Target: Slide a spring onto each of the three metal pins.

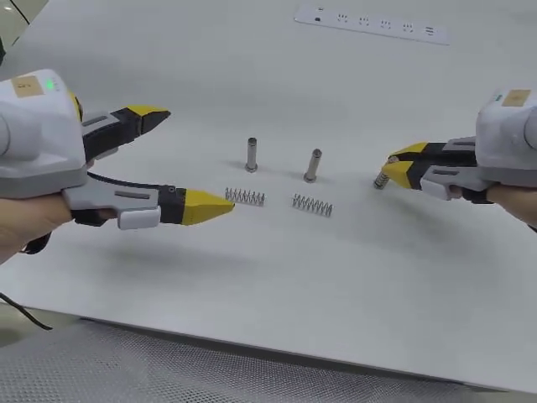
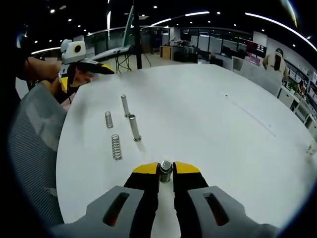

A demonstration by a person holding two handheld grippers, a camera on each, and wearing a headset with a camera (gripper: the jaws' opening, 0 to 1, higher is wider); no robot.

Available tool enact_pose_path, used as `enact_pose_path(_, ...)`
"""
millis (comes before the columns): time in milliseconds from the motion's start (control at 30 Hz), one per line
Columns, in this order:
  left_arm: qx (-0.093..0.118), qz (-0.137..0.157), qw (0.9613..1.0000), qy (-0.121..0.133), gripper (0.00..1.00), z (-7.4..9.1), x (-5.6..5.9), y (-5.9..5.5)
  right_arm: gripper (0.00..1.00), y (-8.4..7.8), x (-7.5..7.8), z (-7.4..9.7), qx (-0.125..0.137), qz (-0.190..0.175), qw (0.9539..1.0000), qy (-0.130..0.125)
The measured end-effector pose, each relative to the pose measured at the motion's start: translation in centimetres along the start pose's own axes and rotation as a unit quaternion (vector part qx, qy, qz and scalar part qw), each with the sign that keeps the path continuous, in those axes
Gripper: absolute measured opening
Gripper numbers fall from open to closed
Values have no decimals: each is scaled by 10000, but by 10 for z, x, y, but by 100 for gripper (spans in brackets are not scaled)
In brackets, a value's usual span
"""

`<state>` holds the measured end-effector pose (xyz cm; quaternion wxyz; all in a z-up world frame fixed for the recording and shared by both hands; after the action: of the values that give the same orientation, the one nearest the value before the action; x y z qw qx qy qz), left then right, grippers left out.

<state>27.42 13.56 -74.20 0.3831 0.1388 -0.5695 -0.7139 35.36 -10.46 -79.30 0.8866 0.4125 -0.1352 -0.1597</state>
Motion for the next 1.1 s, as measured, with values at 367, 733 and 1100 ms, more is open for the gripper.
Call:
enact_pose_path(367, 7, -27, 10000, -25, 94, -1, 0, 3, 10, 1, 1, 1, 42, -36, 10000, -8)
enact_pose_path(733, 48, 5, 10000, 30, 94, 3, -2, 6, 17, 7, 3, 8, 241, -243, 9994, -46)
enact_pose_path(1100, 9, -58, 10000, 3, 95, 3, -1, 10, 22, 8, -3, 18, 373, -302, 9988, 12)
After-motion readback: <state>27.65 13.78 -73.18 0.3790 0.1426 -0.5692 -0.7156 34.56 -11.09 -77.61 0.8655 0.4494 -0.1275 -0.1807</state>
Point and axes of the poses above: the centre of the closed fingertips' face, and the gripper's own axes: z roughly backward along the fingers, x roughly to its right, y roughly out of its top, the point moved 3 cm from there along z, roughly backward along the fingers, and after that the axes turned 6 degrees about z, right-handed, at the moved point
